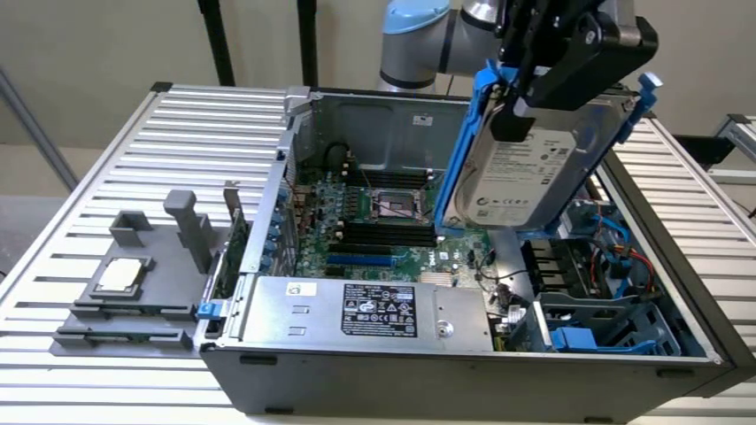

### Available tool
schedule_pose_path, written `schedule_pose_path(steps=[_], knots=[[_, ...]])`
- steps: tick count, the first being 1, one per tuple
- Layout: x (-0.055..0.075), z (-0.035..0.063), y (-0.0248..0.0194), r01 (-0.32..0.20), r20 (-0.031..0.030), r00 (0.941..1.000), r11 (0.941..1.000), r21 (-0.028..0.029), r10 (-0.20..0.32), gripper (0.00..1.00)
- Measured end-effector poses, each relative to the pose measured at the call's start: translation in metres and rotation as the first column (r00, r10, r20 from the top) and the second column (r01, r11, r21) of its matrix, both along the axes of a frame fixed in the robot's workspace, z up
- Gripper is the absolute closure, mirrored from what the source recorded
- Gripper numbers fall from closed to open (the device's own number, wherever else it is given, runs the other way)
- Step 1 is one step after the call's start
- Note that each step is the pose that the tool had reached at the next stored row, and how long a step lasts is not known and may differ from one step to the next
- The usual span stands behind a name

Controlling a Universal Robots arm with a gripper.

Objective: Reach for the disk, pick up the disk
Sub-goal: 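Pick up the disk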

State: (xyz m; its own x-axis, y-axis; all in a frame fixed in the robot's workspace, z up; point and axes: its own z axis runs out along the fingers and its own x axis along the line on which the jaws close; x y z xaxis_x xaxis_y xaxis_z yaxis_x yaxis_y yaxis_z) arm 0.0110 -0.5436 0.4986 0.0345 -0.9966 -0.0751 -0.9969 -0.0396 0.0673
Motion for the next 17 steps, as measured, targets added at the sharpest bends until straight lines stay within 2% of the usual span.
schedule_pose_path(steps=[17], knots=[[0.061, 0.0005, -0.0345, 0.0, -0.0021, 1.0, 1.0, 0.0001, 0.0, 0.67]])
